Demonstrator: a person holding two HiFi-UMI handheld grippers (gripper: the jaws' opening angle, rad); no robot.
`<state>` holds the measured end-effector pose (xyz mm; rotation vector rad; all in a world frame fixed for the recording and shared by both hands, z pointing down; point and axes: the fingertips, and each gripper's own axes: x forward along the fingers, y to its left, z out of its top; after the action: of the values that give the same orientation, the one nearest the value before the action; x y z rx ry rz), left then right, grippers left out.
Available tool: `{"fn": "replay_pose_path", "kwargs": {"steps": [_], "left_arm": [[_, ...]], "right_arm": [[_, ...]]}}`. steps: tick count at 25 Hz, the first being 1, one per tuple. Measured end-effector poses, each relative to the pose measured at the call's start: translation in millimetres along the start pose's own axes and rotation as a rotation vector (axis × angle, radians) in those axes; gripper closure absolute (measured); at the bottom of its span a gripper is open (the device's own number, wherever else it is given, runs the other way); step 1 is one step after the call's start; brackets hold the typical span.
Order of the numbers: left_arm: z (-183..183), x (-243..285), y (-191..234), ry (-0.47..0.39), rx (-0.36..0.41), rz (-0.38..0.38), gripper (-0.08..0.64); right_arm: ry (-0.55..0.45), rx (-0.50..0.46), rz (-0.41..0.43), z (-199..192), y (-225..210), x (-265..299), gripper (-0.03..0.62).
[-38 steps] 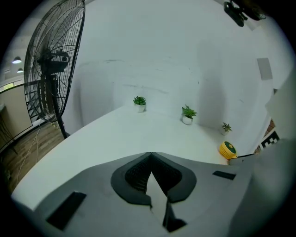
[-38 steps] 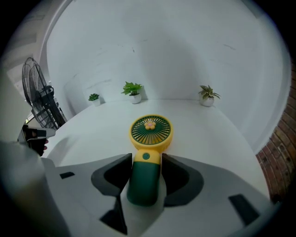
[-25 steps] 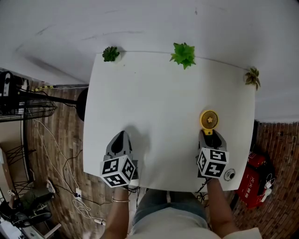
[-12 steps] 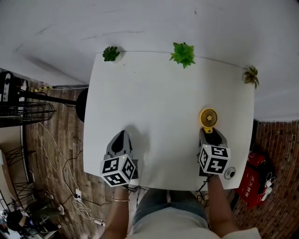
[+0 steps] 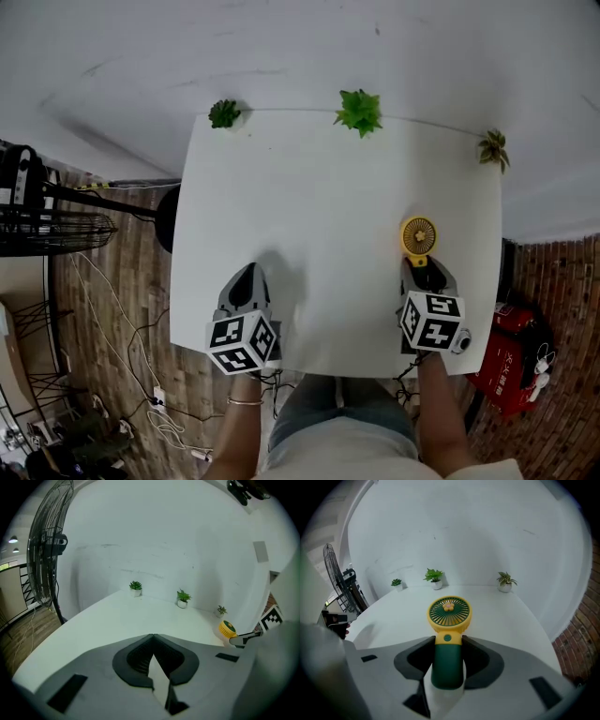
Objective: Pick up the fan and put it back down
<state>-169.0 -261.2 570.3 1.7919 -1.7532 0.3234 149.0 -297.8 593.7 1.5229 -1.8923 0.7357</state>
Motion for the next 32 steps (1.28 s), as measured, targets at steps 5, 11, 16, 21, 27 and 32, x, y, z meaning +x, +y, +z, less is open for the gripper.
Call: {"fn": "replay_pose_path", "kwargs": {"steps": [5,11,16,21,27,32], "left_arm": [[5,-14,-13,-0.026,0.008,-0.015,0.549],[31,-32,-39,-0.09,0.026,-0.049,0.549],[76,-43,-68,-0.186,0.054,-0.097,0.549],[124,-60,-99,-0.282,0.076,-0.138,0.549],[189,-80,-133,-0.406,0.115,-0.192,0.549],[230,-89,-160,-0.492,0.13,-0.229,0.549]], "right_arm": [[-0.064,0.001,-0.011,14,-6,-27,0.416],[-0.193,0.001,-0.041,52,-24,-72,0.414],[-0.336,0.017,-0.081,97,-43,-116,0.414],[-0.482,0.027,-0.106,137,-58,-167,0.414],[-0.626,0.005,-0.141,175,-68,-220,0.414],[-0.772,-0.019,-0.2,202,-81,-261,0.414]]}}
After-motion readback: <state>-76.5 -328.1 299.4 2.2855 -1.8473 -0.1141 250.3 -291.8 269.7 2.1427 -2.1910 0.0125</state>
